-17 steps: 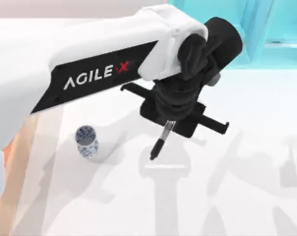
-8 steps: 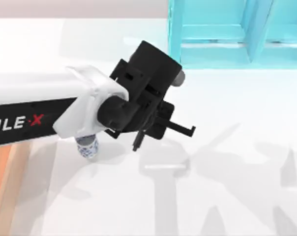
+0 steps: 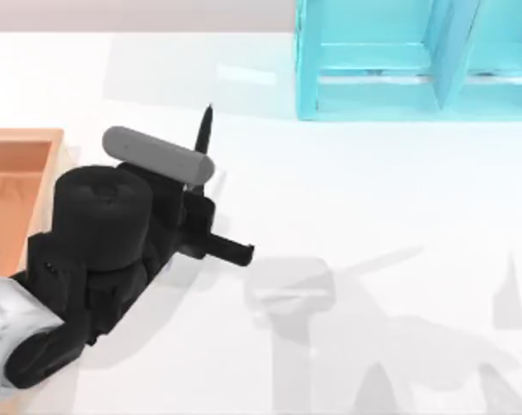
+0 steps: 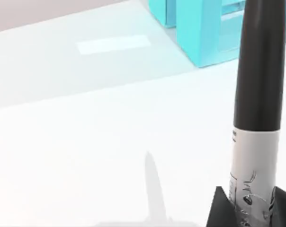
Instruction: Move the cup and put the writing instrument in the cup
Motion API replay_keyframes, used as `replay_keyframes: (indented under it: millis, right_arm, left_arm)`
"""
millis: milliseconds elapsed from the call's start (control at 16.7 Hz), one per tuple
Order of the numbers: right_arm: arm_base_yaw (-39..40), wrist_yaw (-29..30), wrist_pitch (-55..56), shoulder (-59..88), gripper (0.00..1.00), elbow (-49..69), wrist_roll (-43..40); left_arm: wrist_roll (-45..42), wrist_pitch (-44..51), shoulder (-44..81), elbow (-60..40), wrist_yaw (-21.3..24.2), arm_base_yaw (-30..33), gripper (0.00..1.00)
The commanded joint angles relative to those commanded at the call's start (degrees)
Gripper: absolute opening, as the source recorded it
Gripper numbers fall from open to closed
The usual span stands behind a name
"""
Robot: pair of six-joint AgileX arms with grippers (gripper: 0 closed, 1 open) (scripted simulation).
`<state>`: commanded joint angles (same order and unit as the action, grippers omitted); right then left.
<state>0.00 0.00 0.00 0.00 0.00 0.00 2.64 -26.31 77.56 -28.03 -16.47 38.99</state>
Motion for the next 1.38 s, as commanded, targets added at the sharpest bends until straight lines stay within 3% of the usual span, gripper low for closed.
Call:
replay_keyframes:
  millis: [240,480,1020,1380]
  right_arm:
    - [0.0,0.0,0.0,0.0,1.0,0.0,0.0]
    - [0.0,0.0,0.0,0.0,1.0,0.0,0.0]
    - [0.0,0.0,0.0,0.0,1.0,0.0,0.0]
    - [0.0,0.0,0.0,0.0,1.0,0.0,0.0]
  left_arm:
    - [-3.8,-19.6,-10.1,13.1,0.2,-2.4,0.0]
    - [-6.0,-32.5,-17.4,20.6,0.6,-4.1,0.0]
    - [-6.7,-36.2,-19.3,22.3,0.8,-4.4,0.0]
    - [-6.5,-45.7,-6.8,19.4,2.8,-6.2,0.0]
